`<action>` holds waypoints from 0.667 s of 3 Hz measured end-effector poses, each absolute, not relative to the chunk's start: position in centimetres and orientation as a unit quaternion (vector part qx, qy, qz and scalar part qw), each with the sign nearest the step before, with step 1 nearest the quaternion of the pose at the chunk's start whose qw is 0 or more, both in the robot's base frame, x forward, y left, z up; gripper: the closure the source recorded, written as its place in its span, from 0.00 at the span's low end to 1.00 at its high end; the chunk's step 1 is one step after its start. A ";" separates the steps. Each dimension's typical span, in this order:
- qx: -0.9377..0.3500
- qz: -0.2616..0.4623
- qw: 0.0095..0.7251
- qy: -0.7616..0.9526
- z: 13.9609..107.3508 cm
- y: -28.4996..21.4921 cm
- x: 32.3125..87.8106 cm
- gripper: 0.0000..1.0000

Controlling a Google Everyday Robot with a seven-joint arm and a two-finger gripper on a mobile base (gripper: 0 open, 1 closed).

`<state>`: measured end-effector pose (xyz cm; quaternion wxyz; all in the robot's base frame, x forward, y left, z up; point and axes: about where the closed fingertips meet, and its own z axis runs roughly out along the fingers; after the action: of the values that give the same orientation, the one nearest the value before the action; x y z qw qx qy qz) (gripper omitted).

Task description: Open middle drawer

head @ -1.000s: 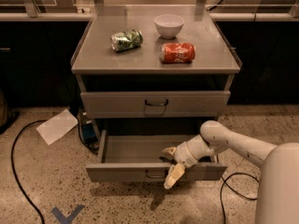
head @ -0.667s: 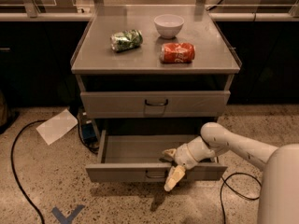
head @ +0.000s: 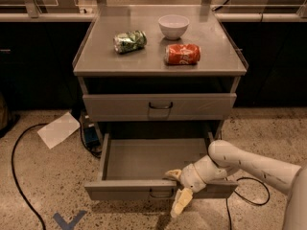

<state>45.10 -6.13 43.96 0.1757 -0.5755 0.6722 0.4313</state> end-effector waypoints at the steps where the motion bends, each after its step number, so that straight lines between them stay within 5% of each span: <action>1: -0.577 0.434 0.173 0.670 43.9 -6.0 44.9 0.00; 2: -0.575 0.447 0.161 0.666 44.1 -6.1 43.4 0.00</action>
Offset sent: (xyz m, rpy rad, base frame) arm -0.0622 -0.0058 0.0054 0.0318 0.1302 0.0718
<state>43.40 -6.10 44.11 0.1609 -0.5751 0.6661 0.4470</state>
